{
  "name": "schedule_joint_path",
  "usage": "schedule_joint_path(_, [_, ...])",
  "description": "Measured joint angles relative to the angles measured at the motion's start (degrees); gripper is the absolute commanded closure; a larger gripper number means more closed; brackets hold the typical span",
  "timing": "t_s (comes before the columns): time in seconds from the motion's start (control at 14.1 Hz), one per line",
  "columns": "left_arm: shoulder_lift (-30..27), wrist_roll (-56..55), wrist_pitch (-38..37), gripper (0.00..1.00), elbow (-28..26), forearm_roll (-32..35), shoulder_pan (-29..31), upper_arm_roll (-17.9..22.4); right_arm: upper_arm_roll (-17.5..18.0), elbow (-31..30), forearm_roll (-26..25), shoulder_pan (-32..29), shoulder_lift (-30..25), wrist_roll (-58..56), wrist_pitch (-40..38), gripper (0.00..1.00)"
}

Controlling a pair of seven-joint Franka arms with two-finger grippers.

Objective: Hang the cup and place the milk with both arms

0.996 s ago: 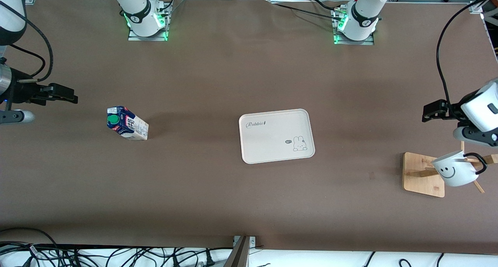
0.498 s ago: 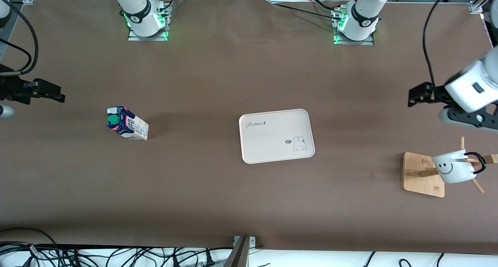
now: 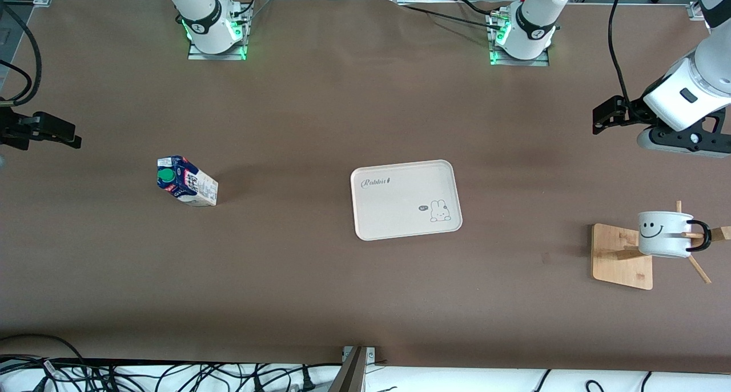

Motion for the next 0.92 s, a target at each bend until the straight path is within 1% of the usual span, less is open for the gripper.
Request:
schedule_joint_path(0.07, [-0.3,-0.9,0.7,0.00,-0.8,0.0,0.0,0.4,5.9,-0.1,-2.1,-5.0,-0.2,-0.1,0.2,0.00])
schedule_joint_path(0.14, [-0.3,-1.8,1.3,0.00,-0.9,0.0,-0.1,0.7,10.2,-0.2,-3.7,-8.4,-0.4,-0.1,0.2,0.00])
schedule_joint_path(0.21, [-0.3,-2.4,1.8,0.00,-0.8,0.0,-0.3,1.0,12.2,-0.2,-4.5,-9.8,-0.6,-0.1,0.2,0.00])
schedule_joint_path(0.28, [-0.3,-2.7,2.1,0.00,-0.7,0.0,-0.5,1.1,12.7,-0.2,-4.8,-9.9,-0.6,-0.1,0.1,0.00])
schedule_joint_path(0.43, [-0.3,-3.2,2.4,0.00,-0.4,0.0,-0.5,1.1,11.9,-0.3,-4.8,-8.6,-0.6,-0.1,-0.2,0.00])
schedule_joint_path(0.57, [-0.3,-3.2,2.9,0.00,-0.3,0.0,-0.5,1.1,8.5,-0.3,-4.8,-4.8,-0.6,-0.1,-0.2,0.00])
schedule_joint_path(0.64, [-0.3,-3.3,3.3,0.00,-0.3,0.0,-0.4,1.1,7.3,-0.3,-4.8,-3.4,-0.6,-0.1,-0.2,0.00])
schedule_joint_path(0.78, [-0.3,-3.3,4.3,0.00,-0.3,0.0,-0.4,1.3,6.4,-0.3,-4.8,-2.6,-0.6,-0.1,-0.2,0.00])
schedule_joint_path(0.92, [-0.3,-3.3,7.0,0.00,-0.2,0.0,-0.3,1.8,5.8,-0.3,-4.8,-2.6,-0.6,-0.1,-0.2,0.00])
